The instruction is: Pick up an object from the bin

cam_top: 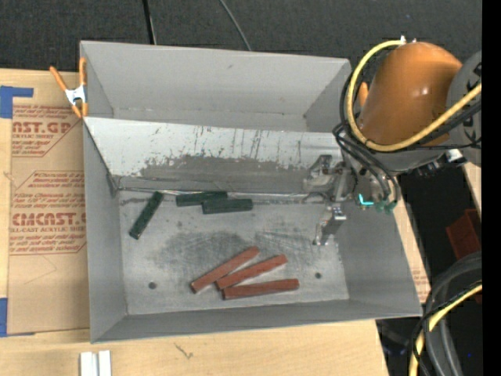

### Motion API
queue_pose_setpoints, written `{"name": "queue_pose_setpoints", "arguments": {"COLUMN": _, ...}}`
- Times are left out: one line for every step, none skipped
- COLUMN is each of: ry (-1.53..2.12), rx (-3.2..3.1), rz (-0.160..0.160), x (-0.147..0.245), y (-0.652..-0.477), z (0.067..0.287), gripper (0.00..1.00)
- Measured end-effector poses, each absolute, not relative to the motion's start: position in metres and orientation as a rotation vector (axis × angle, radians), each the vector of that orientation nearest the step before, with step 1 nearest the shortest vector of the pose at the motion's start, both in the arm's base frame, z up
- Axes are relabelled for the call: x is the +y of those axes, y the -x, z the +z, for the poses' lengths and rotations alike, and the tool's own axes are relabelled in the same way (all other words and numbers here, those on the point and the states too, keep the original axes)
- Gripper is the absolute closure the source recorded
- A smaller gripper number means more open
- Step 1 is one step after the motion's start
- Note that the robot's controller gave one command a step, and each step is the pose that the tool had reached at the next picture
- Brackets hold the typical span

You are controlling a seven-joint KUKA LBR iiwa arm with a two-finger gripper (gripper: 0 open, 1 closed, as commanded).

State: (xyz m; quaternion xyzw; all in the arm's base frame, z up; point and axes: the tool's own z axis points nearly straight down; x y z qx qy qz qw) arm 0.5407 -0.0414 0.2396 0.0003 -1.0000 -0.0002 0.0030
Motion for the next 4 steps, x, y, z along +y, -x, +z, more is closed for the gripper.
{"name": "queue_pose_setpoints", "arguments": {"ry": -0.001, "rx": -3.143, "rz": 0.000, "x": -0.041, "y": -0.542, "z": 0.244, "gripper": 0.00}}
{"name": "queue_pose_setpoints", "arguments": {"ry": 0.100, "rx": -3.147, "rz": -0.001, "x": -0.052, "y": -0.532, "z": 0.197, "gripper": 0.00}}
{"name": "queue_pose_setpoints", "arguments": {"ry": 0.160, "rx": -3.143, "rz": 0.000, "x": -0.049, "y": -0.518, "z": 0.130, "gripper": 0.00}}
{"name": "queue_pose_setpoints", "arguments": {"ry": -0.077, "rx": -3.156, "rz": 0.002, "x": -0.016, "y": -0.514, "z": 0.076, "gripper": 1.00}}
